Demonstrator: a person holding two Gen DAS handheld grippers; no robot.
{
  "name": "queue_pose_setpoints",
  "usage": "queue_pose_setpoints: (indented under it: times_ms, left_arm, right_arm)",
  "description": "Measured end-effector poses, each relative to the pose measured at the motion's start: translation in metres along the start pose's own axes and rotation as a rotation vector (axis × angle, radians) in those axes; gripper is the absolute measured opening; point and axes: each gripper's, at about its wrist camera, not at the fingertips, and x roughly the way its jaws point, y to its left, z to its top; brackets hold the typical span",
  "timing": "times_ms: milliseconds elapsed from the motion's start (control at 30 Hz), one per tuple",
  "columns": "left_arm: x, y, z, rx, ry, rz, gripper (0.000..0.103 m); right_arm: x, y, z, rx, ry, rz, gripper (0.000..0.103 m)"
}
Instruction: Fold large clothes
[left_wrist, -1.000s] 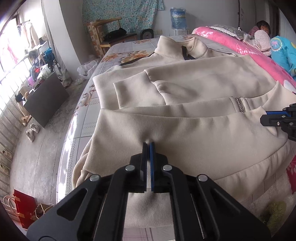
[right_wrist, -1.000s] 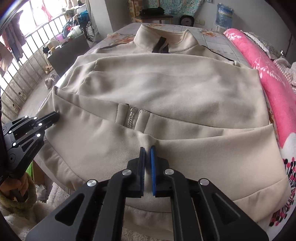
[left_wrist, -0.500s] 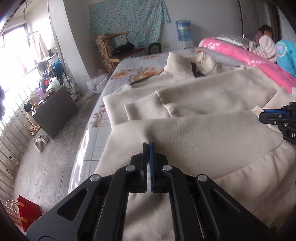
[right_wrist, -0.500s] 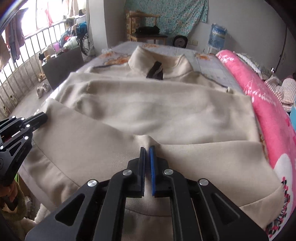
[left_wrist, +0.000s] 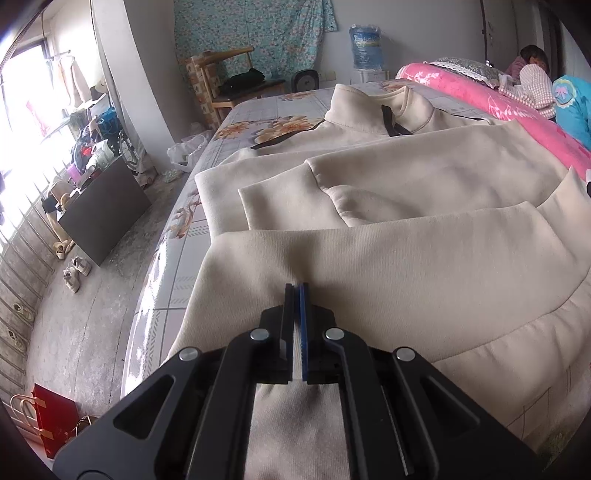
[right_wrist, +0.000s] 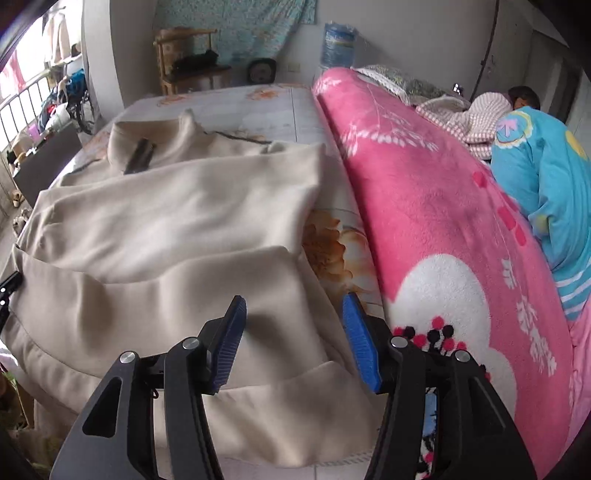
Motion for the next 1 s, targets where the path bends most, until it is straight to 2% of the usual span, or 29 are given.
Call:
queue_pose_setpoints:
  times_ms: [67,100,133,167,233,400,467,533,600,667,733,800,833,900,1000]
  left_arm:
    - [0.000,-0.001,0.000,0.001,0.001,0.005,0.002]
    - [0.001,-0.002,0.000,0.003,0.002,0.009,0.002]
    - [0.001,-0.003,0.000,0.006,0.001,0.015,0.002]
    - [0.001,-0.004,0.000,0.008,0.000,0.021,0.002]
    - [0.001,-0.005,0.000,0.009,-0.001,0.027,0.002]
    - [0.000,0.000,0.000,-0.007,0.003,0.004,0.002]
    - [0.000,0.000,0.000,-0.014,0.004,0.000,0.002]
    - [0.000,0.000,-0.001,-0.017,0.003,0.001,0.002]
    - [0.001,-0.002,-0.001,-0.014,0.001,0.007,0.002]
    - [0.000,-0.002,-0.001,-0.007,0.003,0.007,0.003]
    - [0.000,0.000,-0.001,-0.014,0.002,-0.001,0.003]
    - [0.000,0.001,-0.001,-0.019,0.003,-0.006,0.003]
    - [0.000,0.001,-0.001,-0.019,0.003,-0.008,0.003]
    - [0.000,0.002,-0.001,-0.019,0.001,-0.015,0.003]
    - [0.000,0.005,-0.002,-0.034,0.002,-0.037,0.003]
  right_arm:
    - [0.015,-0.004,-0.004,0.002,0.038,0.013,0.050]
    - [0.018,-0.003,-0.004,-0.007,0.040,0.017,0.029]
    - [0.016,0.000,-0.005,-0.015,0.035,0.021,0.017]
    - [0.012,0.005,-0.005,-0.028,0.017,0.006,0.012]
    - [-0.002,0.012,-0.003,-0.056,-0.040,-0.021,0.009]
    - [-0.035,0.011,0.003,-0.028,-0.200,-0.089,0.008]
    - [-0.023,0.004,0.007,-0.016,-0.190,-0.116,0.002]
    - [0.009,-0.007,0.008,-0.009,-0.138,-0.195,0.002]
    - [0.035,-0.024,0.006,0.058,-0.054,-0.151,0.002]
    - [0.025,-0.034,0.007,0.131,-0.071,-0.098,0.002]
    - [0.000,-0.029,0.009,0.129,-0.140,-0.073,0.004]
    - [-0.027,-0.014,0.010,0.094,-0.194,0.023,0.007]
    - [-0.036,-0.003,0.010,0.071,-0.210,0.077,0.015]
    - [-0.045,0.026,0.008,-0.004,-0.198,0.227,0.025]
    - [-0.040,0.077,0.002,-0.115,-0.142,0.434,0.026]
